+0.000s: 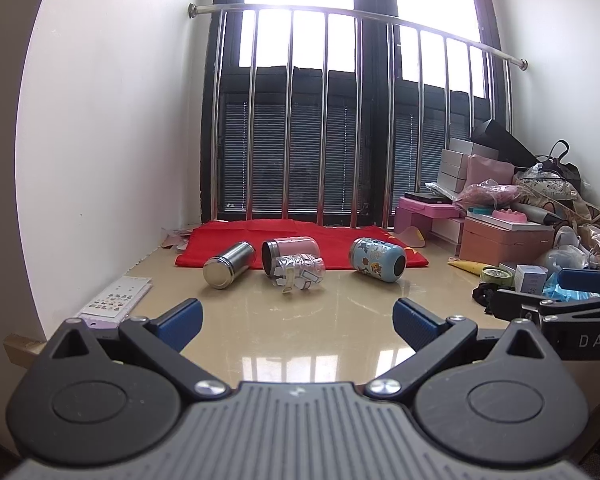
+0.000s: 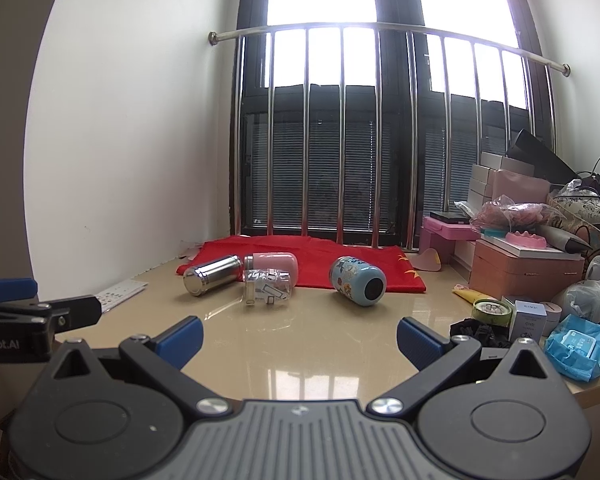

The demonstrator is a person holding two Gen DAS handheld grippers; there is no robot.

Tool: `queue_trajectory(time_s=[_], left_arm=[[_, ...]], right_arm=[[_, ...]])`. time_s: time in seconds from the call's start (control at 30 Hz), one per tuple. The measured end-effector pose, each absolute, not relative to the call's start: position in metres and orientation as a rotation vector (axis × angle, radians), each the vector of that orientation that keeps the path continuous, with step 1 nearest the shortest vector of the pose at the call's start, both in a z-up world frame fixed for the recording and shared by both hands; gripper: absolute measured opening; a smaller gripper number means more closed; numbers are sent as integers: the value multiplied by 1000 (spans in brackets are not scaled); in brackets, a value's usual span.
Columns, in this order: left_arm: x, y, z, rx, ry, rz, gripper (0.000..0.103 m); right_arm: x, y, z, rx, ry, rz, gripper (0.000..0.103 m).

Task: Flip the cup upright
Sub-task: 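Reach the left gripper to the silver steel cup and close on it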

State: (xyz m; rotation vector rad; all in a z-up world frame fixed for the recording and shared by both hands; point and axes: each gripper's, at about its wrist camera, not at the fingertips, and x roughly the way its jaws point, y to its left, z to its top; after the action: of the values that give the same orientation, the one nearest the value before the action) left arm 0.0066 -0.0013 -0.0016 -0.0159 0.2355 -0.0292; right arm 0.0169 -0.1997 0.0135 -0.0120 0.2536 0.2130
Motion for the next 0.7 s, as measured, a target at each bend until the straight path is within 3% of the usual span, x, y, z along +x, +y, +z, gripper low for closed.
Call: queue_trajectory(time_s=[0.7], left_arm=[[152, 14, -2, -14, 375, 10, 103]], right_arm=[[152, -190, -3, -36, 398, 213, 103]])
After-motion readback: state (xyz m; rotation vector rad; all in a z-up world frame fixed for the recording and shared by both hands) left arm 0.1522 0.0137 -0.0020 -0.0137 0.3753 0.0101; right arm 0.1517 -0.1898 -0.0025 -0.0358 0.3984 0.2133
